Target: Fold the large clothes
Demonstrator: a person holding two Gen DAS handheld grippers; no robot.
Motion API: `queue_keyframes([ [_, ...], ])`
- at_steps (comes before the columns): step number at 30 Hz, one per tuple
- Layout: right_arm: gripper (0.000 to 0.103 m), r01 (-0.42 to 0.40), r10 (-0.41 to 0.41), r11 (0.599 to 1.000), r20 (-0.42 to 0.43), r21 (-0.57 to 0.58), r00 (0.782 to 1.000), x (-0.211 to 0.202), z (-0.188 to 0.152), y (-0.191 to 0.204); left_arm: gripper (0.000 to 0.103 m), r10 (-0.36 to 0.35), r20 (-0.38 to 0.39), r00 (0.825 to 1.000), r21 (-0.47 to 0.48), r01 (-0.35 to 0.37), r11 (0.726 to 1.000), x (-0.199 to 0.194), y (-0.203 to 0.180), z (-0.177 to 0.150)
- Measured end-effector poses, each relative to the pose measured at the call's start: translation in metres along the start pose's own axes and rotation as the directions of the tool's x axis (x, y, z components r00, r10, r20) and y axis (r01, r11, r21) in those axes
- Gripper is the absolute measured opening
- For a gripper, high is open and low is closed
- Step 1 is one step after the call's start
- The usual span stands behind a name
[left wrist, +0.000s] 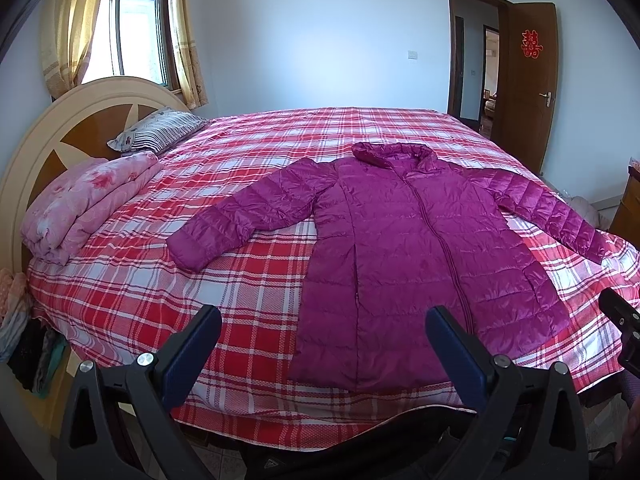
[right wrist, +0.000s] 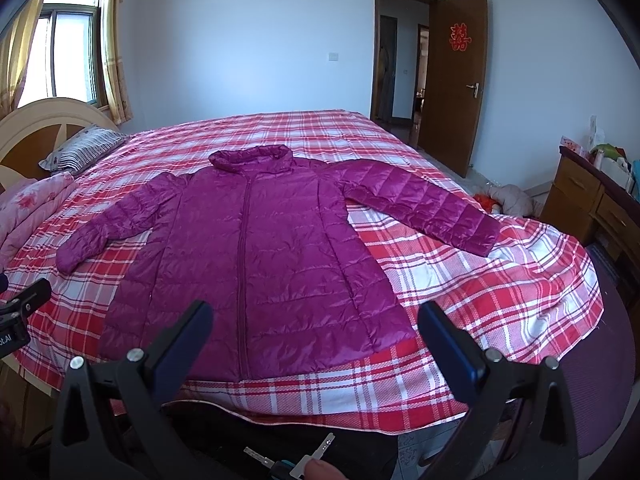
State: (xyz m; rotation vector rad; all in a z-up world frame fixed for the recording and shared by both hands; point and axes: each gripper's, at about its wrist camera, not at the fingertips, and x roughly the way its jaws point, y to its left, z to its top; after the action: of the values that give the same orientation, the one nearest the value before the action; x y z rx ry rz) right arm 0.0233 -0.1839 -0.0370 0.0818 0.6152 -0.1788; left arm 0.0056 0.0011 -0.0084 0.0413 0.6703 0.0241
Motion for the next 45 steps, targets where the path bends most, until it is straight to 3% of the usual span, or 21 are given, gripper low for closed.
queue_keyframes([
  [28,0.103,-0.007,0.008,1.0,-0.024,0.009,1.0,0.007,-0.002,0.0,0.102,-0.013,-0.008,1.0,0.018,0.013,1.0,0.006,-0.002,-0.001],
  [32,0.103,-0.022,0.022,1.0,0.005,-0.004,1.0,0.013,0.0,-0.005,0.102,-0.025,0.031,0.999,0.056,0.024,0.998,0.016,-0.007,0.012],
  [37,0.103,0.003,-0.003,1.0,0.016,-0.001,1.0,0.043,0.01,-0.029,0.102,0.024,0.098,0.995,0.142,-0.038,0.989,0.043,-0.022,0.038],
  [45,0.103,0.047,-0.042,0.985,-0.029,0.164,0.999,0.095,0.021,-0.101,0.102,0.011,0.097,0.995,0.198,-0.03,0.98,0.091,-0.044,0.062],
])
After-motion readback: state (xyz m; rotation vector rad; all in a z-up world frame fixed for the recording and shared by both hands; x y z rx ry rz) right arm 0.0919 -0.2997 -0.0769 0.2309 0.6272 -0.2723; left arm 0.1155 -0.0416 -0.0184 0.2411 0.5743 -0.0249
